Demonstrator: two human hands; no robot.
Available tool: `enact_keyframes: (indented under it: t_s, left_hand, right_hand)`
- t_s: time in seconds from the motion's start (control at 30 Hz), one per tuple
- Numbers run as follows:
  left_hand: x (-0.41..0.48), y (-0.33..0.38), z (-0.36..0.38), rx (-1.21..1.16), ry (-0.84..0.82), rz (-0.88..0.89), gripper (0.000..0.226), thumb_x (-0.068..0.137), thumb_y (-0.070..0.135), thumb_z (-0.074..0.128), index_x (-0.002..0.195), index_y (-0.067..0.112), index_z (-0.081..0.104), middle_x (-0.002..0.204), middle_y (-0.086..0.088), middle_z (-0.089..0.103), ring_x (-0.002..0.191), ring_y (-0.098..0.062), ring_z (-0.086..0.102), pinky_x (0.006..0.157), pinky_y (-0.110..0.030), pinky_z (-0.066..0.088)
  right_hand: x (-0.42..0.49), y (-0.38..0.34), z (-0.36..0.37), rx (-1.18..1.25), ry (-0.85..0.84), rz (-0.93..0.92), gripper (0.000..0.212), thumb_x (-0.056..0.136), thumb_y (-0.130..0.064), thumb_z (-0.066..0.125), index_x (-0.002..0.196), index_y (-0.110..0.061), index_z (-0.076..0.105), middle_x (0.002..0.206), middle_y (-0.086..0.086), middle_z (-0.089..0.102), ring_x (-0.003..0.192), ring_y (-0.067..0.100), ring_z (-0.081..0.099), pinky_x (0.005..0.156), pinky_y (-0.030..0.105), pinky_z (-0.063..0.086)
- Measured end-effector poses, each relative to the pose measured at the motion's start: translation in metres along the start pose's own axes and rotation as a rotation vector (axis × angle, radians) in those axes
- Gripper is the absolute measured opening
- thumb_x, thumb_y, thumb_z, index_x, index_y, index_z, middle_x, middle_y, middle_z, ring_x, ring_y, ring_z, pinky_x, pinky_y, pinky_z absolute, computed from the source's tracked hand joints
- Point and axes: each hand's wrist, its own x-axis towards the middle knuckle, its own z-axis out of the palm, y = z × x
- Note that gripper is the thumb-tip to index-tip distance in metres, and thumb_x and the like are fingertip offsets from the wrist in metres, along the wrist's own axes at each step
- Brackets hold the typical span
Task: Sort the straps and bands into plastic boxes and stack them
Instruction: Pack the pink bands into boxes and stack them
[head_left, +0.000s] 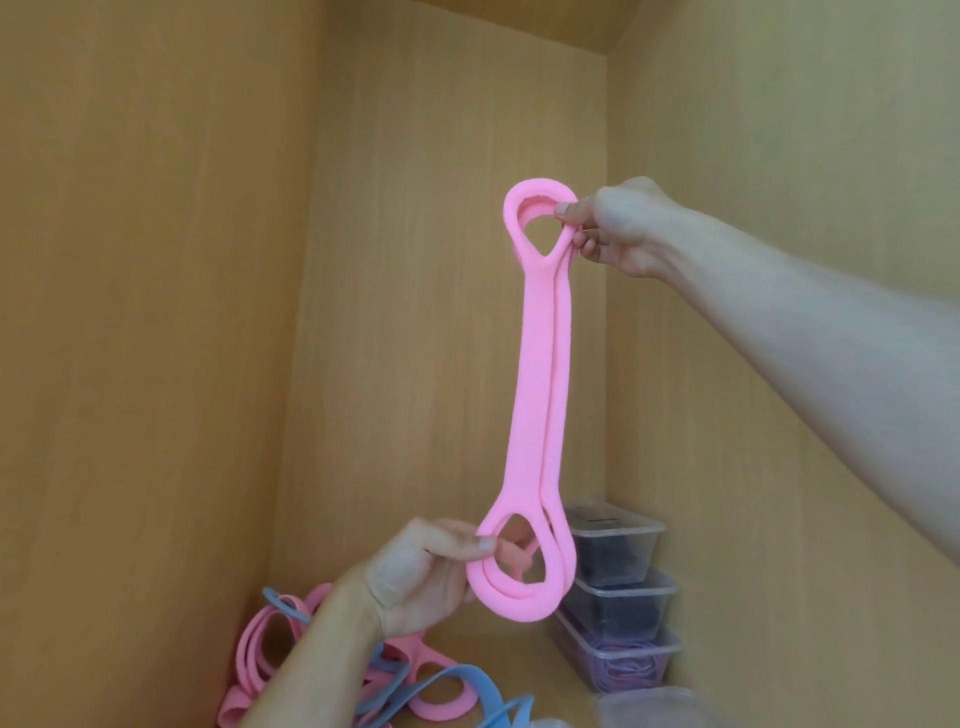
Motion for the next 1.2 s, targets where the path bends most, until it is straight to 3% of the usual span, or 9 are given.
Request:
enact_keyframes:
  t_s: [0.2,0.33,0.47,0.57,0.7,0.87,0.97,1.07,1.2]
  left_hand:
    - [-0.006,0.008,0.009,-0.042,-0.162,-0.019,0.045,0.095,-0.007,0.045,0.138,-0.022,0.04,0.143,-0.038,0.046,0.121,-0.036,0.058,0.086,-0.034,0.056]
    - [-0.01,0.012,0.016,0.041,-0.152,-0.047,0.042,0.095,-0.002,0.049,0.134,-0.018,0.048,0.144,-0.036,0.047,0.122,-0.032,0.055,0.098,-0.036,0.049]
    - [-0.016,0.016,0.027,0.259,-0.245,-0.005,0.025,0.083,0.021,0.068,0.1,0.008,0.081,0.102,-0.007,0.076,0.106,-0.016,0.067,0.109,-0.035,0.038]
    - [-0.015,0.013,0.03,0.271,-0.163,-0.005,0.021,0.083,0.025,0.075,0.098,0.012,0.082,0.106,-0.007,0.077,0.11,-0.017,0.068,0.102,-0.03,0.041]
    - [-0.012,0.011,0.026,0.236,-0.096,-0.002,0.022,0.084,0.026,0.073,0.099,0.012,0.082,0.103,-0.006,0.077,0.101,-0.014,0.07,0.094,-0.028,0.047]
    - [-0.007,0.004,0.014,0.102,0.025,0.037,0.023,0.083,0.022,0.074,0.102,0.011,0.08,0.101,-0.008,0.076,0.092,-0.018,0.07,0.082,-0.028,0.055]
    - [-0.004,-0.001,0.005,0.019,0.117,0.081,0.019,0.084,0.014,0.071,0.1,0.009,0.08,0.102,-0.013,0.075,0.086,-0.019,0.07,0.072,-0.027,0.055]
    - [0.002,-0.003,0.001,-0.07,0.251,0.129,0.017,0.088,0.004,0.063,0.1,0.01,0.073,0.086,-0.008,0.072,0.074,-0.017,0.068,0.071,-0.03,0.051]
    - [0.007,0.002,-0.005,-0.241,0.327,0.204,0.028,0.093,-0.007,0.049,0.11,0.008,0.066,0.08,-0.009,0.068,0.074,-0.022,0.065,0.068,-0.035,0.054]
  right_hand:
    - [0.001,0.001,0.003,-0.034,0.062,0.005,0.036,0.087,-0.002,0.074,0.119,0.006,0.06,0.083,0.011,0.062,0.049,0.011,0.052,0.05,0.02,0.045]
    - [0.004,0.002,0.006,-0.041,0.066,0.0,0.034,0.087,-0.003,0.074,0.115,0.001,0.056,0.083,0.01,0.063,0.051,0.011,0.054,0.05,0.02,0.046]
    - [0.004,0.002,0.006,-0.043,-0.028,0.016,0.018,0.092,-0.004,0.069,0.093,-0.009,0.051,0.083,0.006,0.059,0.059,0.01,0.054,0.047,0.017,0.045]
    - [0.007,0.006,0.004,-0.043,0.091,0.006,0.026,0.088,-0.003,0.073,0.103,-0.005,0.053,0.083,0.009,0.064,0.056,0.012,0.055,0.048,0.019,0.046]
    - [0.008,0.0,0.003,-0.048,0.0,0.02,0.015,0.093,-0.005,0.068,0.09,-0.009,0.053,0.079,0.004,0.057,0.057,0.009,0.051,0.044,0.015,0.043]
    - [0.009,0.005,-0.012,-0.026,0.181,0.012,0.034,0.087,0.0,0.072,0.117,0.004,0.057,0.071,0.007,0.057,0.041,0.008,0.049,0.044,0.018,0.043]
    - [0.009,0.012,-0.024,-0.047,0.217,0.04,0.02,0.088,0.002,0.07,0.104,0.002,0.06,0.069,0.007,0.055,0.044,0.008,0.048,0.043,0.018,0.041]
    - [0.01,0.025,-0.041,-0.089,0.213,0.085,0.009,0.091,0.001,0.067,0.096,-0.003,0.06,0.068,0.005,0.053,0.049,0.009,0.049,0.041,0.017,0.041]
    - [0.008,0.044,-0.056,-0.134,0.064,0.162,0.025,0.098,-0.002,0.057,0.079,-0.013,0.045,0.077,0.004,0.047,0.062,0.012,0.046,0.034,0.013,0.04]
